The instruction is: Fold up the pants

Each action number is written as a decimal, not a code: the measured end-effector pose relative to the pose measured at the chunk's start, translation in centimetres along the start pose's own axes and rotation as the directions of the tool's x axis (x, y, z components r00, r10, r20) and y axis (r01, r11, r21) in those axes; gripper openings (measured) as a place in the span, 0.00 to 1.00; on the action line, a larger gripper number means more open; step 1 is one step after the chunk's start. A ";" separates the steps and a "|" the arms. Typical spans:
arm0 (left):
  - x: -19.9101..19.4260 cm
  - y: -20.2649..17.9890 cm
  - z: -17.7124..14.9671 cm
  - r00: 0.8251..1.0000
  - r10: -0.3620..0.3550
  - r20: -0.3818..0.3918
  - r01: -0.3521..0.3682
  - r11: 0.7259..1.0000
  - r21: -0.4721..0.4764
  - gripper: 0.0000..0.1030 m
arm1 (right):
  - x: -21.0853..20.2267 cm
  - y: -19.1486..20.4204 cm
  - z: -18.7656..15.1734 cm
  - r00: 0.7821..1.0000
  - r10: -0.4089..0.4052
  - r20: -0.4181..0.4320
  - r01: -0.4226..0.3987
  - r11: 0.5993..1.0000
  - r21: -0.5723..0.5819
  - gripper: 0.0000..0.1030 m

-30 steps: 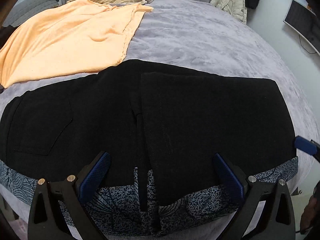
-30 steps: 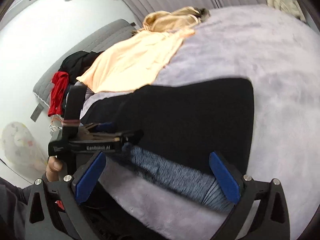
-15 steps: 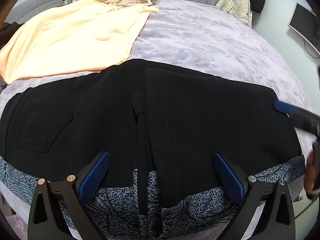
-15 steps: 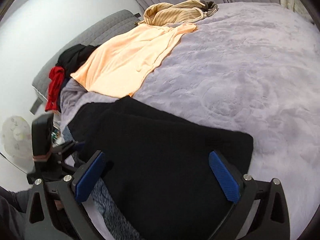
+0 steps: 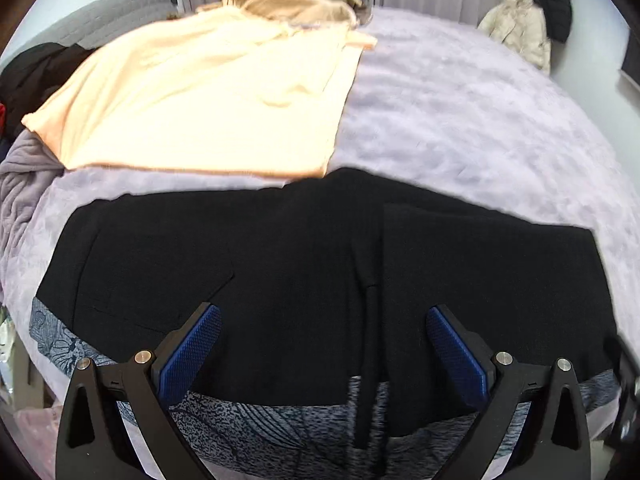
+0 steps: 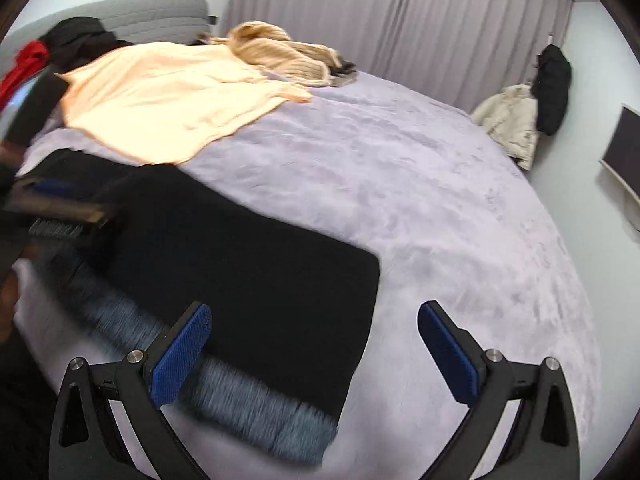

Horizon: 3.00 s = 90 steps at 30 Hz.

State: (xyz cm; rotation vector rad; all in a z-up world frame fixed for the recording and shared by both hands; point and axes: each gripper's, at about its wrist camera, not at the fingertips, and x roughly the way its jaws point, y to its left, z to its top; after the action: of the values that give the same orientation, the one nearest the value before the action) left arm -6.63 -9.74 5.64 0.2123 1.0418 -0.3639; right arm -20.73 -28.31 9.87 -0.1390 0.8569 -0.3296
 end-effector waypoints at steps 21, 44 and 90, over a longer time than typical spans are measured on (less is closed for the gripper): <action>-0.5 8.6 -2.3 0.997 -0.009 0.081 0.020 0.989 -0.147 1.00 | 5.0 10.3 1.9 0.999 -0.037 0.003 0.037 0.986 -0.165 1.00; -1.1 15.3 -3.7 0.988 0.147 0.043 -0.128 0.947 -0.295 1.00 | 5.2 13.2 6.3 0.978 0.204 0.039 -0.193 0.962 -0.192 1.00; -2.0 29.5 -4.4 0.977 -0.160 0.141 0.193 0.944 -0.266 1.00 | 7.5 30.0 16.7 0.577 0.749 -0.326 -0.730 0.292 -0.618 0.22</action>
State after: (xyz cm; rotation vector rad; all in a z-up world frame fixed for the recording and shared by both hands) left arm 0.49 19.31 5.24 -0.1560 0.9851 -0.3820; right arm 3.35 -2.86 7.80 -0.4403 0.8920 0.9541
